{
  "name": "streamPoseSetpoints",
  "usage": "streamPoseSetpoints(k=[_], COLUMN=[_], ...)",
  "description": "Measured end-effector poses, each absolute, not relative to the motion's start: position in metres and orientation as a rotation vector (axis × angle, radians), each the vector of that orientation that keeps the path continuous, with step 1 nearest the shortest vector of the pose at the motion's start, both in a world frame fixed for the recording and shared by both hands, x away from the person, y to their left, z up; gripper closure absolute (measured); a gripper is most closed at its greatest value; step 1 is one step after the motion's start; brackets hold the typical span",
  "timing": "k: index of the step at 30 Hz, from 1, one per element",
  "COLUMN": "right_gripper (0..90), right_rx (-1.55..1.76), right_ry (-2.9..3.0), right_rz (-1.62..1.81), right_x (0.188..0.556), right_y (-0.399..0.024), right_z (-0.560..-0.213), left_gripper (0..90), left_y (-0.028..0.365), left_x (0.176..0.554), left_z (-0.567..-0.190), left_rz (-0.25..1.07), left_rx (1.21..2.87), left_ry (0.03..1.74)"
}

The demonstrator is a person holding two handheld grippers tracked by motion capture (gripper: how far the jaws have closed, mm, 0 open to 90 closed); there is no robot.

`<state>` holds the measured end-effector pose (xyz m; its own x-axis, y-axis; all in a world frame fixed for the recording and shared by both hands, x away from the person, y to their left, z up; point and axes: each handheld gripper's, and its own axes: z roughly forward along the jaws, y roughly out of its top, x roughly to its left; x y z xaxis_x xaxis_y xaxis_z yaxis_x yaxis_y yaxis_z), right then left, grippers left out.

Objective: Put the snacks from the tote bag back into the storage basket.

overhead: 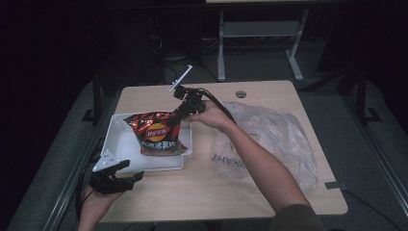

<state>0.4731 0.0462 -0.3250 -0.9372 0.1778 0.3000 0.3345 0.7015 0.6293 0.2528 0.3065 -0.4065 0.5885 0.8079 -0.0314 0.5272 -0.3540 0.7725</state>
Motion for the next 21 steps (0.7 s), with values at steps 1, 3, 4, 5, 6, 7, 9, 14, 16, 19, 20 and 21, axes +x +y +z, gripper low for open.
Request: streamPoseSetpoints(k=[1,3,4,5,6,7,9,14,16,19,20,21], right_gripper=[52.7,50.1,50.1,47.8,47.4,46.9,45.2,41.5,41.5,40.8,40.1,39.8], right_rx=[-0.409,-0.404,-0.404,-0.438,-0.439,-0.441,-0.459,-0.528,-0.568,-0.608,-0.619,-0.632], right_ry=[-2.705,-2.731,-2.731,-2.745,-2.748,-2.755,-2.767,-2.792,-2.794,-2.790,-2.792,-2.796], right_rz=[-1.066,-1.085,-1.085,-1.089,-1.093,-1.101,-1.113,-1.122,-1.109,-1.115,-1.113,-1.117], right_x=[0.474,0.475,0.475,0.476,0.476,0.477,0.479,0.484,0.486,0.490,0.491,0.492], right_y=[0.046,0.045,0.045,0.045,0.045,0.044,0.044,0.041,0.040,0.036,0.035,0.034], right_z=[-0.325,-0.325,-0.325,-0.324,-0.324,-0.324,-0.324,-0.324,-0.324,-0.325,-0.325,-0.325], left_gripper=[29.2,29.2,29.2,29.2,29.2,29.2,29.2,29.2,29.2,29.2,29.2,29.2], left_y=[0.306,0.306,0.306,0.306,0.306,0.306,0.306,0.306,0.305,0.305,0.305,0.305], left_x=[0.253,0.253,0.253,0.253,0.253,0.253,0.253,0.253,0.253,0.253,0.253,0.253], left_z=[-0.407,-0.407,-0.407,-0.407,-0.407,-0.407,-0.407,-0.407,-0.407,-0.407,-0.407,-0.407], left_rz=[0.460,0.459,0.459,0.459,0.459,0.459,0.459,0.458,0.457,0.459,0.458,0.458], left_rx=[2.043,2.044,2.044,2.045,2.044,2.045,2.044,2.044,2.039,2.054,2.055,2.053], left_ry=[1.059,1.060,1.060,1.060,1.060,1.060,1.060,1.060,1.059,1.051,1.051,1.052])
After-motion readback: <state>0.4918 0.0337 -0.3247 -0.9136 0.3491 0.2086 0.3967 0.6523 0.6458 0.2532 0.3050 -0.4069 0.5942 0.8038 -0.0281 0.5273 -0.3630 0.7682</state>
